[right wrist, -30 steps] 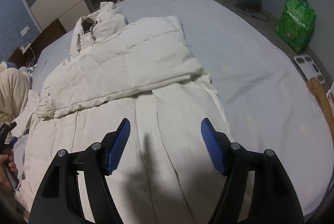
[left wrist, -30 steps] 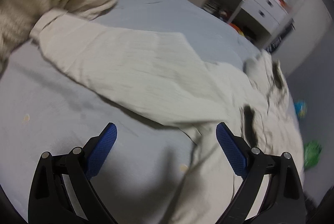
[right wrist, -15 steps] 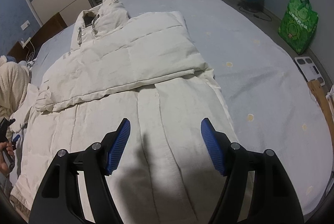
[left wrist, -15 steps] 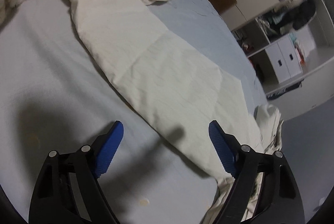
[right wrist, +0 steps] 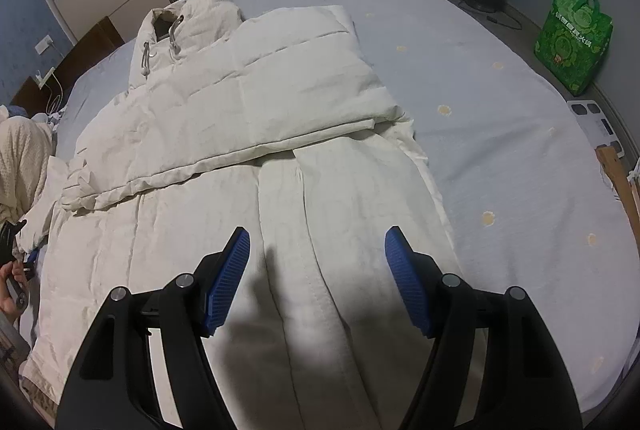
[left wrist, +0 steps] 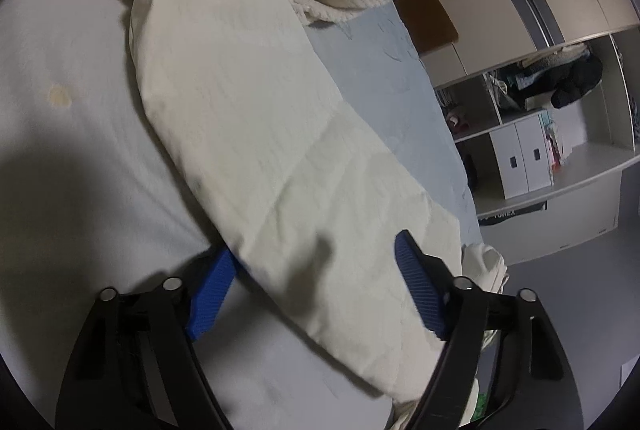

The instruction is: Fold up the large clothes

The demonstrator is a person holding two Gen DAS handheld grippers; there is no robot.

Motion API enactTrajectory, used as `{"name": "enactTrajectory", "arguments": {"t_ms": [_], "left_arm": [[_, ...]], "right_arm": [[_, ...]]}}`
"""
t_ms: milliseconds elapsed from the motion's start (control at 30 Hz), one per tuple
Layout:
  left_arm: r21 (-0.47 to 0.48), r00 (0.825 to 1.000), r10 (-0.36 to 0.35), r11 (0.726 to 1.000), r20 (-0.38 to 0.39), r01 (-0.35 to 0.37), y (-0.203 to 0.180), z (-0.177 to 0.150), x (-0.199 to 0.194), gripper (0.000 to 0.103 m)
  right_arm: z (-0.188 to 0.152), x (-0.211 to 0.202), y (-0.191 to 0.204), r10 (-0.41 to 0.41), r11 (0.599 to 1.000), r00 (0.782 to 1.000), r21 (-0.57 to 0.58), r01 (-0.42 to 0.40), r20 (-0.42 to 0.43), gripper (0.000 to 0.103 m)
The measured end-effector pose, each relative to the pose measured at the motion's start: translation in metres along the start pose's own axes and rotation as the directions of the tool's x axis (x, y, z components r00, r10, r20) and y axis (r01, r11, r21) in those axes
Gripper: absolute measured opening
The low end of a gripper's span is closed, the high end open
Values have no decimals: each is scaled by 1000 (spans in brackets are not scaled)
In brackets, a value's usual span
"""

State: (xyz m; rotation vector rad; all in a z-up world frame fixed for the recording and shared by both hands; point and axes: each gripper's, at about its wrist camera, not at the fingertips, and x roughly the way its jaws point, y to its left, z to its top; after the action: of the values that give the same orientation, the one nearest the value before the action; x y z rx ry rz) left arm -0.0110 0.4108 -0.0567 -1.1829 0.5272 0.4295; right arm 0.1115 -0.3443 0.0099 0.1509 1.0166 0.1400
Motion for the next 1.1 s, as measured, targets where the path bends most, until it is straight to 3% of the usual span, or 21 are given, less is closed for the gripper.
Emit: {"name": "enactTrajectory", "arguments": {"t_ms": [100,167,267,433,700,867,1100], "left_arm": [[-5,999,32,999,-7,-32,4,6,1,51],[-26,998,58,998,-15,-58,11,9,1,22],[-30,1000,22,999,15,-22,13,8,-8,8],[82,995,-41,996,94,33,-22,2,-33,5],[211,980,-169,967,104,144,-93,-13,-67,4],[351,967,-250,911,56,216,-155,-46,-80,4],[504,949,-312,813,-42,290,-227,-123,-80,4]], "right_arm": [[0,2,0,0,1000,1000,2,0,-6,66],[1,3,0,1,1000,1000,4,-1,-7,66],[1,5,0,5,1000,1000,8,-5,-10,66],[1,6,-2,20,1000,1000,23,-19,-11,66],[1,1,-8,53,997,999,53,-53,8,66],[1,-3,-12,74,994,997,77,-76,25,66],[1,-9,-20,106,987,993,114,-111,50,66]]}}
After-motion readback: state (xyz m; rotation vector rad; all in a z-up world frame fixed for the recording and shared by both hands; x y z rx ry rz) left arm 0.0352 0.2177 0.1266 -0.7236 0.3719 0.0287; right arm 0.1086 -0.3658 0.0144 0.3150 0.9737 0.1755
